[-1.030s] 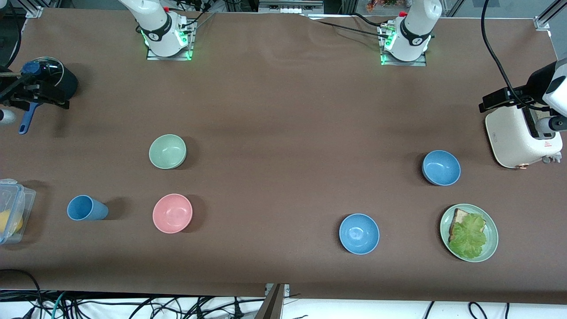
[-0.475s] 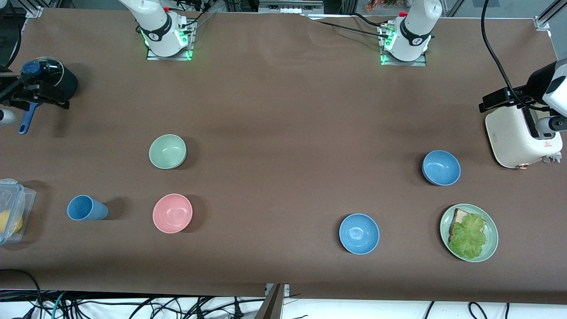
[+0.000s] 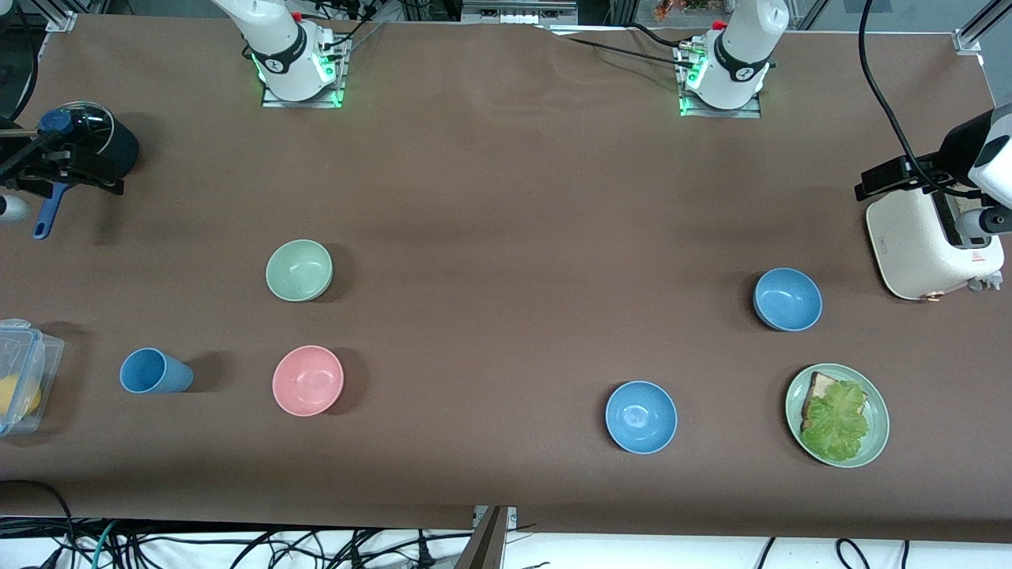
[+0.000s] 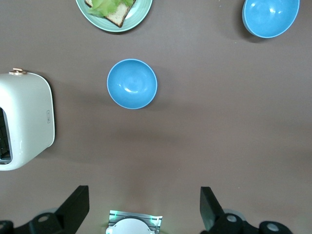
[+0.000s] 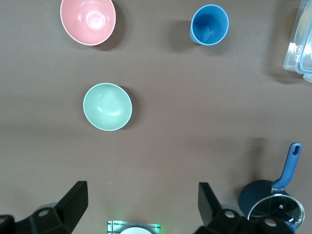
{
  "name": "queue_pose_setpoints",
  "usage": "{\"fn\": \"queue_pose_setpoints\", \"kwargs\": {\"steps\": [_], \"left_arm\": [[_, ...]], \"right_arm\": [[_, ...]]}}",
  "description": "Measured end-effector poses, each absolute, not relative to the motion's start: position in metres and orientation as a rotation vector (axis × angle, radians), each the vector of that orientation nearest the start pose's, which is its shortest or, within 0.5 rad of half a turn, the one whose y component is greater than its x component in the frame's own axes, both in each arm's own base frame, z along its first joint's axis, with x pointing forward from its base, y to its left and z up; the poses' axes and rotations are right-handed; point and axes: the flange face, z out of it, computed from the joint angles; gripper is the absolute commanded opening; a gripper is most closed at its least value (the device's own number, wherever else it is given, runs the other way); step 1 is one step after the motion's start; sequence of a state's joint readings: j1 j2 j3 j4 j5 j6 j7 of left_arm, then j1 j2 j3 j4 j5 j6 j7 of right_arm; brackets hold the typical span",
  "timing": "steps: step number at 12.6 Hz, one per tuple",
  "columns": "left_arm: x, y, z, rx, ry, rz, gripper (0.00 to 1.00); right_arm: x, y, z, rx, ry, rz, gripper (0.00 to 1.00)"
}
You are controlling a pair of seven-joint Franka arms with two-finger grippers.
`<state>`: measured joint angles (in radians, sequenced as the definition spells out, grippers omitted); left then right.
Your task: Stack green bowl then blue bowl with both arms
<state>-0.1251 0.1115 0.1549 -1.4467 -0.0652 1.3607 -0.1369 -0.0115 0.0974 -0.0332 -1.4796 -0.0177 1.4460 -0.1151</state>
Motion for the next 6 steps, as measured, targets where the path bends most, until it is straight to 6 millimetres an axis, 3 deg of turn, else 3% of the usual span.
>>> {"fn": "queue_pose_setpoints", "kwargs": {"steps": [6], "left_arm": [[0.5652,0.0037,0.6037,-3.153,-0.253,0.315,1.0]], "right_arm": [[0.57,-0.0266,0.6021,-3.143,-0.109,0.208,1.0]]}}
